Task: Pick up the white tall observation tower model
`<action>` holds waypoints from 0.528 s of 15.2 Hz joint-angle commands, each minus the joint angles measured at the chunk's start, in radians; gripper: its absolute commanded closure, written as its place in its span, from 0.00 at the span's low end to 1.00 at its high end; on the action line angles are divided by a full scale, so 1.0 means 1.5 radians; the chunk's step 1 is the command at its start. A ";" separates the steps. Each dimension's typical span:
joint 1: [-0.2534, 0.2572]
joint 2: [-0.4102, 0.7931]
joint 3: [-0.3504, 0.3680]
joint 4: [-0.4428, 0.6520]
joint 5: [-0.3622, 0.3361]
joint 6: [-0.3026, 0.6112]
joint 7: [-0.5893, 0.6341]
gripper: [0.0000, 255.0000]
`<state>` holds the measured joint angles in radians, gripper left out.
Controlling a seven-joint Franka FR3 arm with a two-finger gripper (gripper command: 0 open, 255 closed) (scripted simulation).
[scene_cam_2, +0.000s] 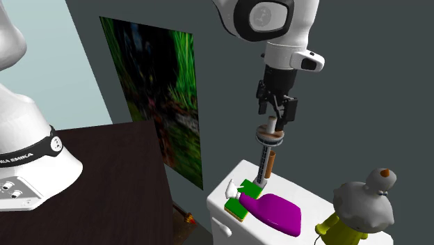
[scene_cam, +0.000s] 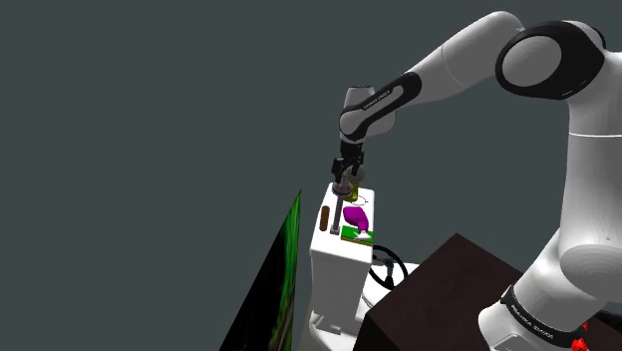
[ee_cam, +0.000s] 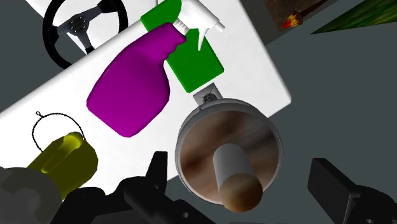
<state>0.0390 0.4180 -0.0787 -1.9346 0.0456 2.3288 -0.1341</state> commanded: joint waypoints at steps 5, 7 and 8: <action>0.000 0.003 0.000 -0.001 0.000 0.004 0.000 1.00; 0.000 0.002 0.000 -0.001 0.000 0.004 0.000 1.00; 0.000 0.002 0.000 -0.002 0.000 0.004 0.000 1.00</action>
<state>0.0392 0.4213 -0.0785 -1.9368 0.0458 2.3355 -0.1338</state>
